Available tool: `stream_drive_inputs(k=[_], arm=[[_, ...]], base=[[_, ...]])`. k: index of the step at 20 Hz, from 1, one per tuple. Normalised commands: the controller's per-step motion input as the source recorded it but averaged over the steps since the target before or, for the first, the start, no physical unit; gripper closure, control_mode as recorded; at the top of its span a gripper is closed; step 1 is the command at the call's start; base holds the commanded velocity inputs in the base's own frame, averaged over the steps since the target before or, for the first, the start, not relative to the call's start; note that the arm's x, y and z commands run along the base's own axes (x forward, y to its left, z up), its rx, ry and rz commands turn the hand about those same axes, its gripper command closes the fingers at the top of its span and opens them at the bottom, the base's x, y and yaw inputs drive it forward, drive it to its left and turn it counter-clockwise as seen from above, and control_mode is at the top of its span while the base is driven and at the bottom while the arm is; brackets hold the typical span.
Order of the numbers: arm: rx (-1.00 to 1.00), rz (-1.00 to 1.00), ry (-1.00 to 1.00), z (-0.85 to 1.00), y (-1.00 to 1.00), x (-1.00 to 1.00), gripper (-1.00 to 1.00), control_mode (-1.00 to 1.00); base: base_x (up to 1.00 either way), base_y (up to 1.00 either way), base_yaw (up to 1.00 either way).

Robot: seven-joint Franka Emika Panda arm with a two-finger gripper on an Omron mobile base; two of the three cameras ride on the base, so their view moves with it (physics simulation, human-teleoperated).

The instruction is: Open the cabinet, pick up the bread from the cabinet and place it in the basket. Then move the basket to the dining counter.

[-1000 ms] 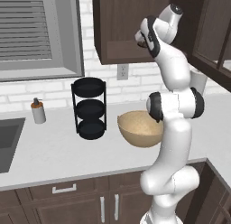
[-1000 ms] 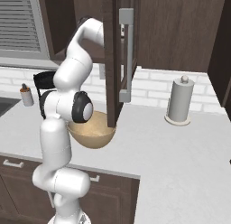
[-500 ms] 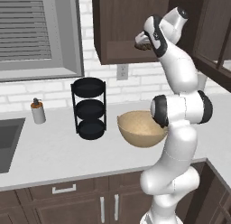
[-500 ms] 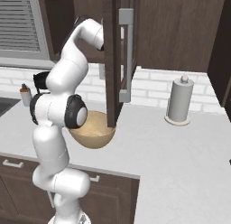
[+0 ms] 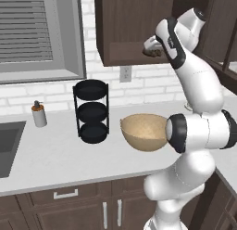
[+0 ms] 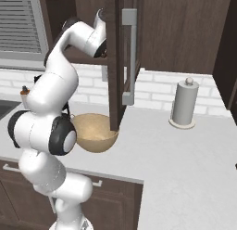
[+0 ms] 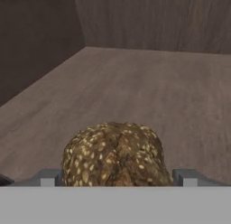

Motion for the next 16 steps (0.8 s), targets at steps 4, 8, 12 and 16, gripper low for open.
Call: stream_drive_inputs(k=[4,8,12,16], arm=[[-0.05,0.0,0.0,0.0,0.0,-1.0,1.0,-1.0],[-0.09,0.0,-0.02,-0.04,0.01,-1.0,1.0,-1.0],[-0.08,0.0,-0.02,-0.15,0.16,-1.0,1.0,-1.0],[-0.05,0.0,0.05,-0.37,0.07,-1.0,1.0,-1.0]], base=[[0.0,0.0,0.0],[0.0,0.0,0.0],[0.0,0.0,0.0],[0.0,0.0,0.0]])
